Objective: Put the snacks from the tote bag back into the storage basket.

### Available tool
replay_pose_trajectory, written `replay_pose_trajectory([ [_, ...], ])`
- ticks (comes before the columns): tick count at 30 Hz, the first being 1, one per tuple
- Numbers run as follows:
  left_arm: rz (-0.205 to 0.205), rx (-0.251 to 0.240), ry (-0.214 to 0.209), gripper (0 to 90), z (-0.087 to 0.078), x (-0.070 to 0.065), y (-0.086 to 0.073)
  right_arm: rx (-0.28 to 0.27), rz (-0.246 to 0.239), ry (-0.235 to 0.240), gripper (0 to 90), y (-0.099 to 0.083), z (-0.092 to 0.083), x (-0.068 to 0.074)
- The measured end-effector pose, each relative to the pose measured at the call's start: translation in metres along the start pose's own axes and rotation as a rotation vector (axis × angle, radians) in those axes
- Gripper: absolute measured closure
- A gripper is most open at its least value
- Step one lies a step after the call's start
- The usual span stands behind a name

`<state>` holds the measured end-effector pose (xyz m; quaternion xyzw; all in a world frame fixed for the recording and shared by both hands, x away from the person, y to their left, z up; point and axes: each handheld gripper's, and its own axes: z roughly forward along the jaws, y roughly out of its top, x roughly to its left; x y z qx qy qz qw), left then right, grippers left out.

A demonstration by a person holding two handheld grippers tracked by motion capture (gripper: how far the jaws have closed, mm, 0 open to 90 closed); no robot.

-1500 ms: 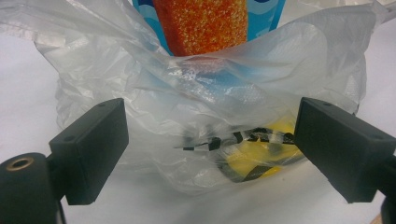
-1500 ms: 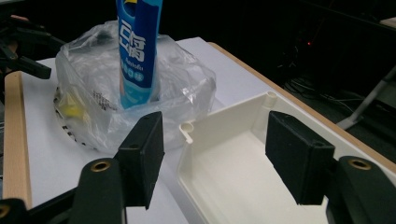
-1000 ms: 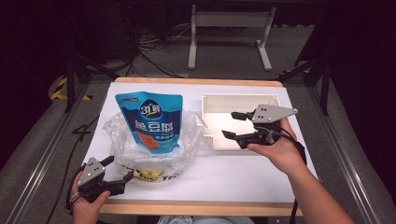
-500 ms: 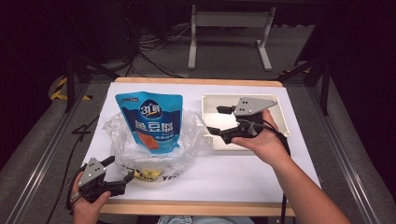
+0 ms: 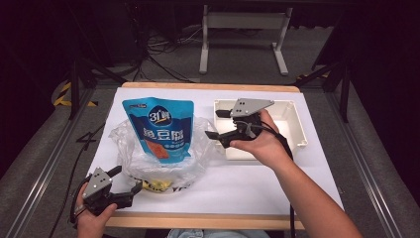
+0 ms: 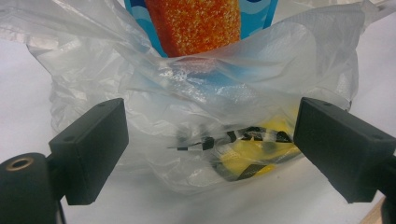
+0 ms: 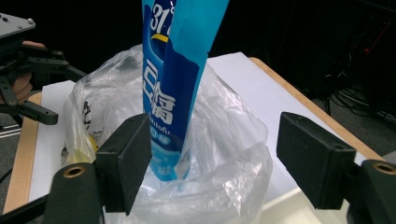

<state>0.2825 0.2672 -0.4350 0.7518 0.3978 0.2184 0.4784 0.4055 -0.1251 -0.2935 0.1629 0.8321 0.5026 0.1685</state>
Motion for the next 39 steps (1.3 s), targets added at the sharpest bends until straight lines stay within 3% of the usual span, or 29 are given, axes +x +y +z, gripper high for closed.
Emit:
replay_pose_trajectory([
  [12,0.006,0.001,-0.007,11.2,0.000,-0.001,0.000,-0.011,-0.009,0.069,24.1,0.006,0.035,-0.001],
  [20,0.012,0.000,-0.005,11.4,0.000,-0.002,0.000,0.037,-0.006,0.103,24.1,0.004,0.062,0.001],
  [26,0.026,0.007,-0.001,11.4,0.001,-0.004,0.000,0.051,-0.032,0.119,25.3,0.002,0.077,0.004],
  [29,0.026,0.011,0.000,11.4,0.001,-0.003,0.000,0.064,-0.075,0.108,27.2,0.000,0.086,0.006],
  [39,0.019,0.011,-0.004,11.4,0.001,-0.003,0.000,0.015,-0.082,0.136,26.8,-0.007,0.104,0.012],
])
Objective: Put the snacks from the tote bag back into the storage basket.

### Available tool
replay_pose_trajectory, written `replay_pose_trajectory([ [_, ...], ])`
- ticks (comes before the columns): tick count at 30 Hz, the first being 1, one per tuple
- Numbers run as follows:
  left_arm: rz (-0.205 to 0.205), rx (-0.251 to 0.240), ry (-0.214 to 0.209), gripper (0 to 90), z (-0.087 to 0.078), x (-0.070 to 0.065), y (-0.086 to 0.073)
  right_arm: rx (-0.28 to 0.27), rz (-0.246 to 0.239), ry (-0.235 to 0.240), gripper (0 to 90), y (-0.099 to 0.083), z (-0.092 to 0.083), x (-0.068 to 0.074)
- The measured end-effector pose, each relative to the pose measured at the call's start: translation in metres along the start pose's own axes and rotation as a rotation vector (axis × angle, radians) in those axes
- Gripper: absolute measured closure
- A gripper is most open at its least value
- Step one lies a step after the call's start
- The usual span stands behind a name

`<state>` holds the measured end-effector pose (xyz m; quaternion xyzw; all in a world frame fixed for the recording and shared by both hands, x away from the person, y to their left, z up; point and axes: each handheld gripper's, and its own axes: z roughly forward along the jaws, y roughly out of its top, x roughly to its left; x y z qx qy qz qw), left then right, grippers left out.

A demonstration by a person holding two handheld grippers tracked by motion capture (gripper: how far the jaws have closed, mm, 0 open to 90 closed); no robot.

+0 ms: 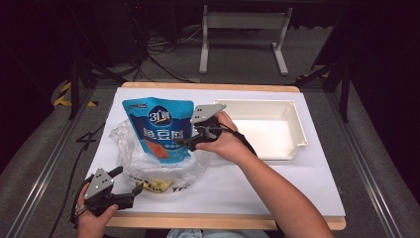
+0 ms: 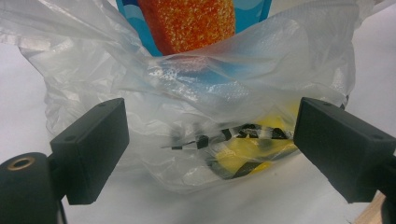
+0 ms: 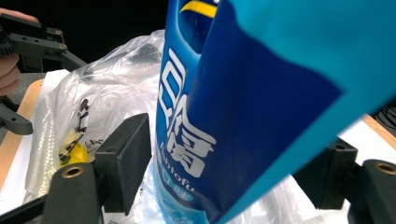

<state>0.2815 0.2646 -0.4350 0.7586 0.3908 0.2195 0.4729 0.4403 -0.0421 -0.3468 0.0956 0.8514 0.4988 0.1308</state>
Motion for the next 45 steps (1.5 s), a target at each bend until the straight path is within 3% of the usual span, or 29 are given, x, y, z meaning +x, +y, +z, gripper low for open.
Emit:
replay_pose_trajectory([
  [27,-0.003,0.005,-0.007,11.4,0.001,0.000,0.000,0.012,-0.020,0.030,23.4,-0.021,0.040,0.008],
  [45,-0.006,0.009,-0.013,11.4,0.002,0.001,0.000,0.038,-0.022,0.015,27.5,-0.030,0.050,0.010],
])
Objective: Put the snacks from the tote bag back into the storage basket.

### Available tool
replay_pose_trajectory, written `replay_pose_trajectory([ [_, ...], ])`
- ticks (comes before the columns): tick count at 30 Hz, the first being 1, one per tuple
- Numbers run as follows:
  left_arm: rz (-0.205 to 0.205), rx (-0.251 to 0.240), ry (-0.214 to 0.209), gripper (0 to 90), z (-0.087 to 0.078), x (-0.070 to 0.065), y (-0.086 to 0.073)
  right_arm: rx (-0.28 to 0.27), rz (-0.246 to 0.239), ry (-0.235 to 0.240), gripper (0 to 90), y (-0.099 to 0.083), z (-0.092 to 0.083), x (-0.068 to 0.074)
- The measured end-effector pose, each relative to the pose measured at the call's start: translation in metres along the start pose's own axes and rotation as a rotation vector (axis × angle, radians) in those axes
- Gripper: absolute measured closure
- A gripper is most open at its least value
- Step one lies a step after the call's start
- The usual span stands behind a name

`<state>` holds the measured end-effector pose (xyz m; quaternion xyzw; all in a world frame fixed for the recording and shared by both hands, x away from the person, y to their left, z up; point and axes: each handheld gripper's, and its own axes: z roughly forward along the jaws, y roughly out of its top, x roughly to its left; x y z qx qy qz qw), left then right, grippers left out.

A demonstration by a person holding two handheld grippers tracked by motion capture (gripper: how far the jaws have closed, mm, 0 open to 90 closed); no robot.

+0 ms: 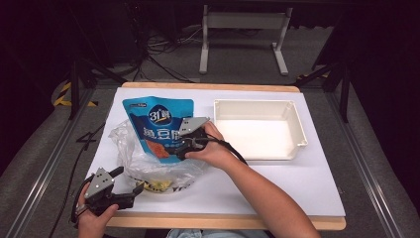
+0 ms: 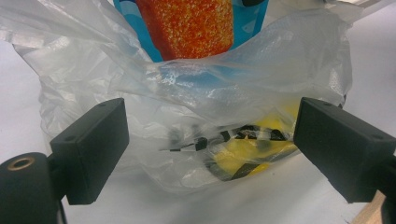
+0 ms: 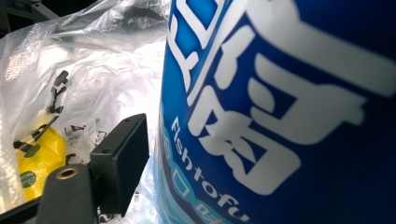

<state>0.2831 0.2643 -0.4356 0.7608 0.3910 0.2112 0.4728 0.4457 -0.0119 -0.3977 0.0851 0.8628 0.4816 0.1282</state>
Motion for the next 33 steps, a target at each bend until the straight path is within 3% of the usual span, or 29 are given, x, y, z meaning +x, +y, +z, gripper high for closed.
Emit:
replay_pose_trajectory([
  [6,-0.001,-0.002,0.001,11.4,0.000,0.000,0.000,0.017,-0.014,0.005,41.4,0.001,-0.002,-0.001],
  [12,-0.003,-0.003,0.002,11.4,0.000,0.000,0.000,0.027,-0.013,0.014,48.6,0.002,-0.003,-0.001],
  [33,-0.011,-0.010,-0.001,11.4,-0.001,0.001,0.000,0.040,-0.008,-0.001,53.6,0.013,-0.007,0.003],
])
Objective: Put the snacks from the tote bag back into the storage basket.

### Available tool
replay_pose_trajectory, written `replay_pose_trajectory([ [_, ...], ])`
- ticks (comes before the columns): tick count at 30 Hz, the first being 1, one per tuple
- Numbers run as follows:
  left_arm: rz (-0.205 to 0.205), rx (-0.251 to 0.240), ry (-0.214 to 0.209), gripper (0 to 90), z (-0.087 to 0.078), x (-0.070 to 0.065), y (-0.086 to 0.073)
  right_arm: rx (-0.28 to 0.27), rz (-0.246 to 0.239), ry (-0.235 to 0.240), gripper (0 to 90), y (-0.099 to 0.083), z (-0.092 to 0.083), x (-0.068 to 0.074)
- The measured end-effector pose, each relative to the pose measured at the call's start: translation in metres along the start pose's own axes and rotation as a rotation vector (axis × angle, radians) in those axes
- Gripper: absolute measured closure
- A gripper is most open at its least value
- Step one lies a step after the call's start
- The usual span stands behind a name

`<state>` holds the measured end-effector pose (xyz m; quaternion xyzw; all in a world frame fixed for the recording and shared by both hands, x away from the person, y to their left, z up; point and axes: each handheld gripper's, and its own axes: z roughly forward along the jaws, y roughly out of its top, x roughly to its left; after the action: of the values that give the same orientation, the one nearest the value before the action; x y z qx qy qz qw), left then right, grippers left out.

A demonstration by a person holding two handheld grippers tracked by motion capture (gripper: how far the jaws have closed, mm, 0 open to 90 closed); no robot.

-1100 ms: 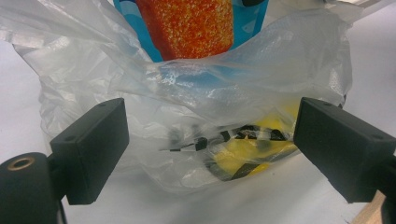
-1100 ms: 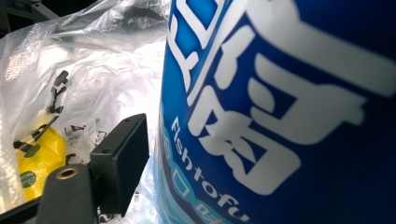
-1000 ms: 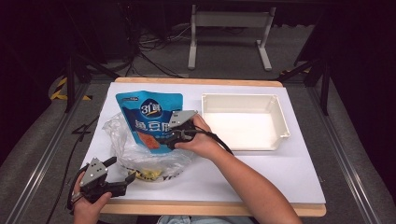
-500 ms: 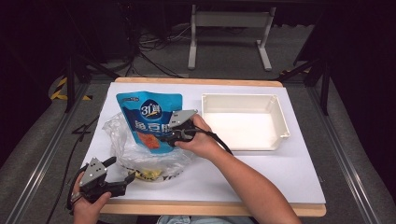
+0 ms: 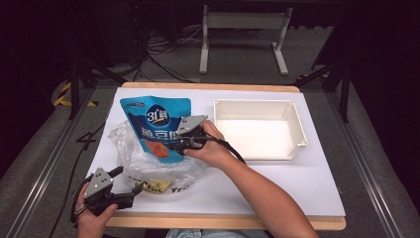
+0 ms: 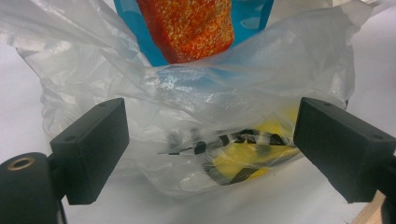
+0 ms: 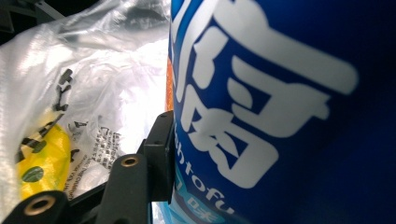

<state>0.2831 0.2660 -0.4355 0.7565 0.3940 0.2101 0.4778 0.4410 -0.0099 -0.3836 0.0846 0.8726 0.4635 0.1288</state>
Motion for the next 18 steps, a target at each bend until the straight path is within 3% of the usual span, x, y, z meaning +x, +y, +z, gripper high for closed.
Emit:
replay_pose_trajectory([
  [18,0.005,0.001,0.004,11.4,0.000,0.000,0.000,-0.067,0.004,-0.023,53.2,0.040,-0.038,-0.010],
])
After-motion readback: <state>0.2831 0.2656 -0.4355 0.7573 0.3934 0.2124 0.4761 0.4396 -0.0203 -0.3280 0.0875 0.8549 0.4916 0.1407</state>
